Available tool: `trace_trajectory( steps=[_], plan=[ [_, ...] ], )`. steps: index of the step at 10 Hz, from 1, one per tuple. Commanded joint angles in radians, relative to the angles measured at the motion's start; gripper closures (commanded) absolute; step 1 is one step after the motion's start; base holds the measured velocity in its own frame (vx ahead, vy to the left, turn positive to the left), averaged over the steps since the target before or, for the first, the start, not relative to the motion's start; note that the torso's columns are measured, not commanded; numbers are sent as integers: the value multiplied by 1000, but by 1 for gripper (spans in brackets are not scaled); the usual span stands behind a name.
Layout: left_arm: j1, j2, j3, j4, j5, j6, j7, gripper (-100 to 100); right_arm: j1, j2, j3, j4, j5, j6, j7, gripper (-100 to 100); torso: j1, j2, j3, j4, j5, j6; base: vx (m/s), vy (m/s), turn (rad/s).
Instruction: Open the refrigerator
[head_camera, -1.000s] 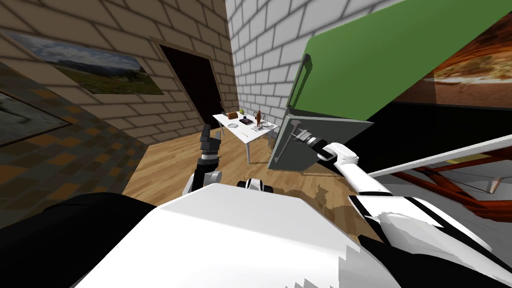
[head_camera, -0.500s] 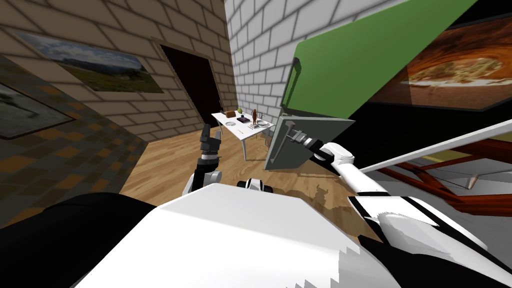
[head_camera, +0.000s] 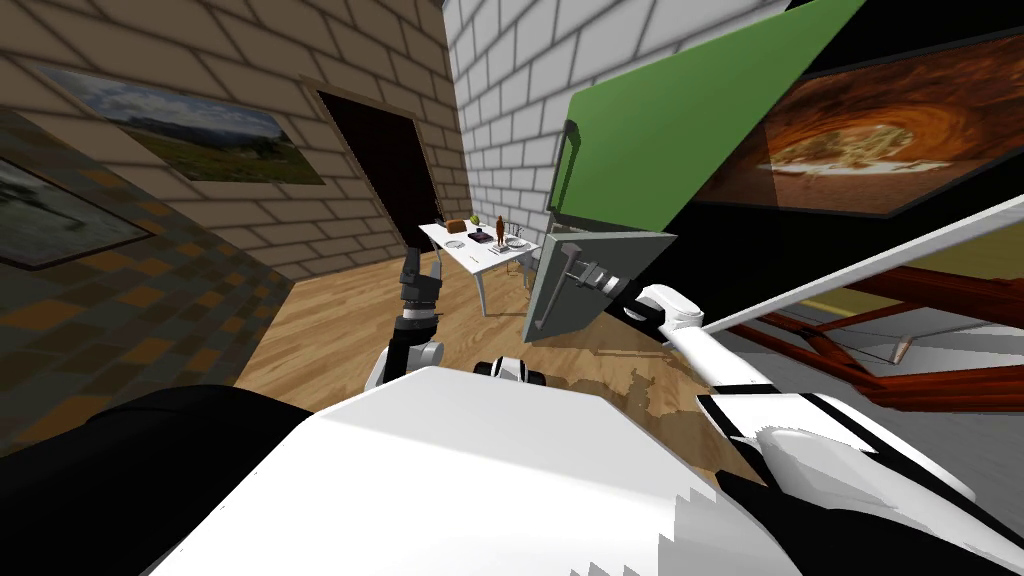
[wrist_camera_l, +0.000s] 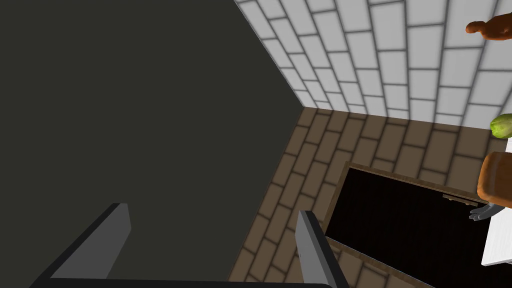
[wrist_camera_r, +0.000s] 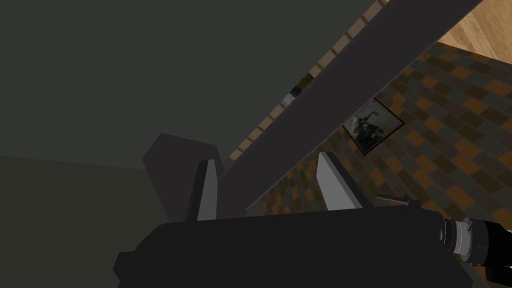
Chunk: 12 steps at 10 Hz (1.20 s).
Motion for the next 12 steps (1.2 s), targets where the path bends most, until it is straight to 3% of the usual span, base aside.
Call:
trace_trajectory(
  steps=[1, 3, 5, 6, 7, 12],
  plan=[
    [0, 0, 0, 0, 0, 0, 0, 0, -15, -39, 2, -28, -13, -23, -35, -100, -1, 1, 0, 0, 0, -1, -50, -77, -14],
    [0, 0, 0, 0, 0, 0, 0, 0, -35, -74, 0, -38, -21, -27, -71, -100, 17, -6, -3, -5, 4, -7, 13, 71, -31],
    [0, 0, 0, 0, 0, 0, 0, 0, -54, -110, -2, -48, -30, -32, -106, -100, 11, -4, -3, -7, 2, -7, 31, 82, -11],
    [0, 0, 0, 0, 0, 0, 0, 0, -49, -103, -2, -42, -29, -36, -96, -100, 6, -1, 0, -6, 0, -7, 16, 28, -10],
    [0, 0, 0, 0, 0, 0, 0, 0, -49, -106, -4, -44, -30, -34, -100, 0, 3, 1, 1, -6, -2, -7, 8, 7, 3],
    [0, 0, 0, 0, 0, 0, 0, 0, -50, -105, -5, -44, -30, -33, -99, 0, 7, 0, 1, -6, 0, -6, 0, 0, 0]
  ],
)
